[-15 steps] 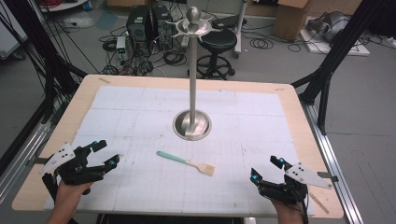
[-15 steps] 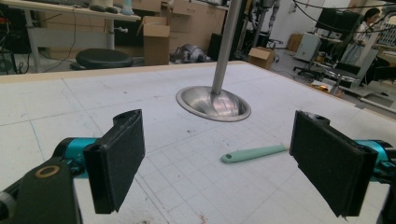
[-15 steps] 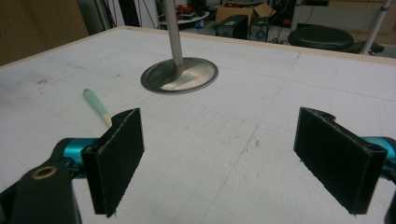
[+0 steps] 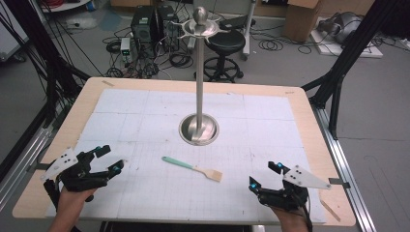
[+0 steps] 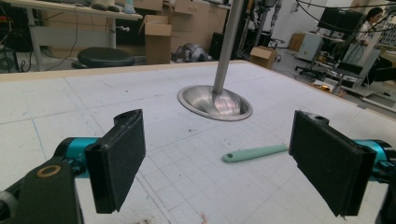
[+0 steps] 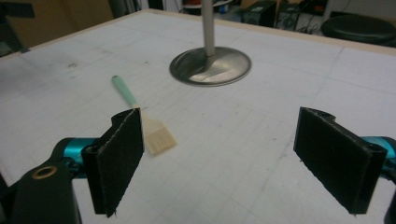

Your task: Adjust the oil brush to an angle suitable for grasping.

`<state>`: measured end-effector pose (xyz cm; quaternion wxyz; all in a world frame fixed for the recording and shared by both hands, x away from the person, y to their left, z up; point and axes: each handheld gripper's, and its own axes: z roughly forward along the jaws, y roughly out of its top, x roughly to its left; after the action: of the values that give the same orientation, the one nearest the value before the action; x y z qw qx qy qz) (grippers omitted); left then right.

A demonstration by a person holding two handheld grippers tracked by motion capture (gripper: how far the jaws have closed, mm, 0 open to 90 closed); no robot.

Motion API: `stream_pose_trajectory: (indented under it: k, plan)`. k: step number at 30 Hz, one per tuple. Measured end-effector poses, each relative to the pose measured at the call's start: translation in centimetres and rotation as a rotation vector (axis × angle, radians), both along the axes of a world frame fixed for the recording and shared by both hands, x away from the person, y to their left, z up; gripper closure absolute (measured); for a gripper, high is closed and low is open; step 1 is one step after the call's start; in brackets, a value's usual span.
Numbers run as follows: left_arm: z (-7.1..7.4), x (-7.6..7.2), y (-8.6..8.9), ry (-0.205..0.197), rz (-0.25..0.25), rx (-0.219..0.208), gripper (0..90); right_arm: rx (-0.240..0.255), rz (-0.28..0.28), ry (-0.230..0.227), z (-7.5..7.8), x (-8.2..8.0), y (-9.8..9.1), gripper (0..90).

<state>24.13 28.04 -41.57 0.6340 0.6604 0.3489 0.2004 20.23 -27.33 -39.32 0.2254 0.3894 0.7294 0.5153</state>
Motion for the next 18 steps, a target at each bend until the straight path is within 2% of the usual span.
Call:
stream_pose_trajectory:
  k: [1,2,3,4,7,9,10,11,12,13,14,15,16,17,18]
  plan:
    - [0.0,0.0,0.0,0.000,0.000,0.000,19.1,0.000,0.000,0.000,0.0,0.0,0.0,14.9]
    - [-0.1,0.0,0.0,0.000,-0.003,0.002,19.1,0.009,0.036,0.021,0.1,0.4,0.7,19.8]
    - [-0.1,0.0,0.0,0.000,-0.003,0.002,19.1,0.009,0.036,0.021,0.1,0.4,0.7,19.8]
    - [-0.2,0.1,-0.1,0.008,-0.006,0.010,19.1,0.004,0.074,0.023,0.2,0.9,1.7,24.5]
    - [-0.2,0.3,-0.1,0.011,-0.005,0.010,19.1,-0.005,0.105,0.031,0.3,1.6,2.7,25.9]
    - [-0.2,0.3,0.0,0.012,-0.004,0.010,19.1,-0.026,0.165,0.044,0.2,2.5,4.2,31.4]
    - [-0.2,0.2,-0.1,0.013,-0.004,0.009,19.1,-0.059,0.220,0.060,0.1,3.2,5.6,35.5]
    - [-0.2,0.2,-0.1,0.013,-0.004,0.009,19.2,-0.059,0.220,0.060,0.1,3.2,5.6,35.5]
    - [-0.2,0.2,-0.1,0.013,-0.005,0.010,19.2,-0.078,0.261,0.070,0.1,3.9,6.9,39.2]
    - [-0.2,0.2,-0.2,0.014,-0.010,0.013,19.2,-0.078,0.261,0.070,0.1,3.9,6.9,39.2]
    - [-0.3,0.2,-0.2,0.015,-0.015,0.017,19.2,-0.090,0.304,0.087,0.1,4.8,8.4,42.5]
    - [-0.3,0.2,-0.2,0.015,-0.015,0.017,19.3,-0.090,0.304,0.087,0.1,4.8,8.4,42.5]
    - [-0.3,0.2,-0.2,0.014,-0.015,0.018,19.3,-0.114,0.333,0.093,0.0,5.7,9.6,45.0]
    - [-0.3,0.2,-0.2,0.015,-0.014,0.015,19.3,-0.114,0.333,0.093,0.0,5.7,9.6,45.0]
    - [-0.2,0.2,-0.2,0.013,-0.016,0.005,19.3,-0.132,0.355,0.106,-0.2,6.5,10.6,47.8]
